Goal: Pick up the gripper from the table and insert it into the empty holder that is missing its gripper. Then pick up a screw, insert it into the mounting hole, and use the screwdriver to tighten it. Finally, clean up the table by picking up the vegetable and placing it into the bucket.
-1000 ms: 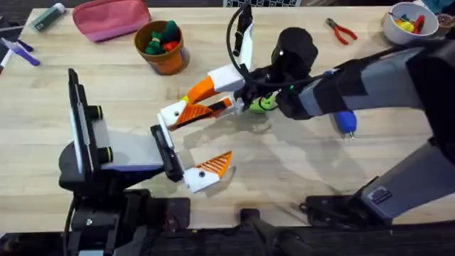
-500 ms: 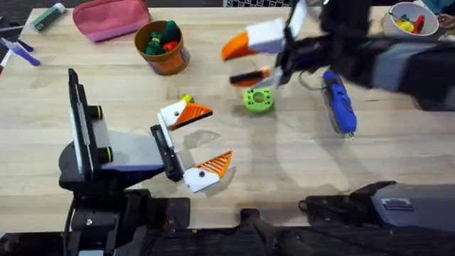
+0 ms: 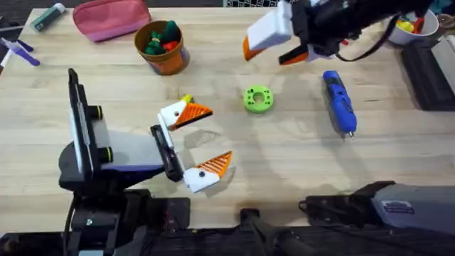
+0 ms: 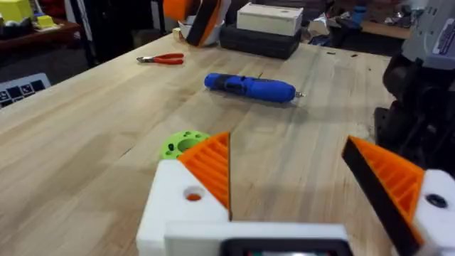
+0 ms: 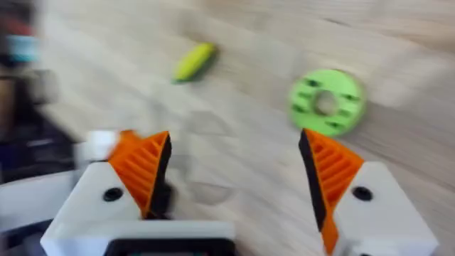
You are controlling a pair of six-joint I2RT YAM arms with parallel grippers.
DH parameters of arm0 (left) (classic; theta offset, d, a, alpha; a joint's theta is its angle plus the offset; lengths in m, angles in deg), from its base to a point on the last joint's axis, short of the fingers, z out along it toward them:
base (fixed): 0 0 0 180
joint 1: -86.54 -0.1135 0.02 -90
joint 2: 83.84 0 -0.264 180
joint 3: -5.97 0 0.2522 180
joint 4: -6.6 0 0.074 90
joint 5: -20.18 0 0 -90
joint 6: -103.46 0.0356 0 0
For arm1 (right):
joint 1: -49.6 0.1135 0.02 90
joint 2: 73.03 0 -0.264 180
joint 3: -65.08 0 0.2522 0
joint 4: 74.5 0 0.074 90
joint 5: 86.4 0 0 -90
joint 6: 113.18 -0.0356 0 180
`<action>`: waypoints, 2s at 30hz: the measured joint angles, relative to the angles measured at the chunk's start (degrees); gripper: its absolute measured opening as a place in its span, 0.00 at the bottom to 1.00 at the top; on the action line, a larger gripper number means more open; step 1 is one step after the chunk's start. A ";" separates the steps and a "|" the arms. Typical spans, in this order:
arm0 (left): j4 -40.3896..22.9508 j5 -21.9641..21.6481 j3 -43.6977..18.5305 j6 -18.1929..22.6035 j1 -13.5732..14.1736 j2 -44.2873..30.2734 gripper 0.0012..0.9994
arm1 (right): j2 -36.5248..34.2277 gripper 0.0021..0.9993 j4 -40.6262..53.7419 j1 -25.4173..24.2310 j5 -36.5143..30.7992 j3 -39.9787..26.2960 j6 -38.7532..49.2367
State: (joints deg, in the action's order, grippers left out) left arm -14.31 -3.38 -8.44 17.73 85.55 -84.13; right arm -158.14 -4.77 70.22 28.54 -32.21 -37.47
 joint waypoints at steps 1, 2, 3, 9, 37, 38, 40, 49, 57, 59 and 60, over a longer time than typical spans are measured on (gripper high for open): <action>0.01 0.00 0.00 0.00 0.00 0.00 0.99 | -0.73 0.99 1.60 0.99 -3.32 -1.03 0.60; -0.01 0.00 0.00 0.00 0.00 0.00 0.99 | -1.85 0.99 3.11 2.01 -6.67 -1.90 1.06; -0.01 0.00 0.00 0.00 0.00 0.00 0.99 | -3.16 0.99 4.29 2.87 -9.41 -2.52 1.33; 0.01 0.00 0.00 0.00 0.00 0.00 0.99 | -14.27 0.99 8.39 7.19 -22.70 -4.08 2.44; -0.01 0.00 0.00 0.00 0.00 0.00 0.99 | -22.43 0.83 9.54 11.92 -26.59 -9.59 20.22; -0.01 0.00 0.00 0.00 0.00 0.00 0.99 | -23.40 0.80 9.31 11.71 -26.57 -9.59 20.61; 0.01 0.00 0.00 0.00 0.00 -0.02 0.99 | -25.06 0.71 8.55 11.38 -26.59 -9.59 20.99; -0.01 0.00 0.00 0.00 0.00 0.00 0.99 | -28.15 0.53 7.06 11.08 -26.61 -9.59 21.67; -0.01 0.00 0.00 0.00 0.00 -0.02 0.99 | -30.71 0.37 5.09 11.08 -26.63 -9.59 21.74; -0.01 0.00 0.00 0.00 0.00 0.00 0.99 | -30.83 0.37 4.30 11.08 -26.75 -9.59 21.84; -0.01 0.00 0.00 0.00 0.00 -0.02 0.99 | -30.83 0.36 3.92 11.08 -26.92 -9.61 21.82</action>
State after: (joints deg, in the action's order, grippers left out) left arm -14.31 -3.38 -8.44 17.73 85.55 -84.15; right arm -188.97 -0.85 81.30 1.62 -41.82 -15.64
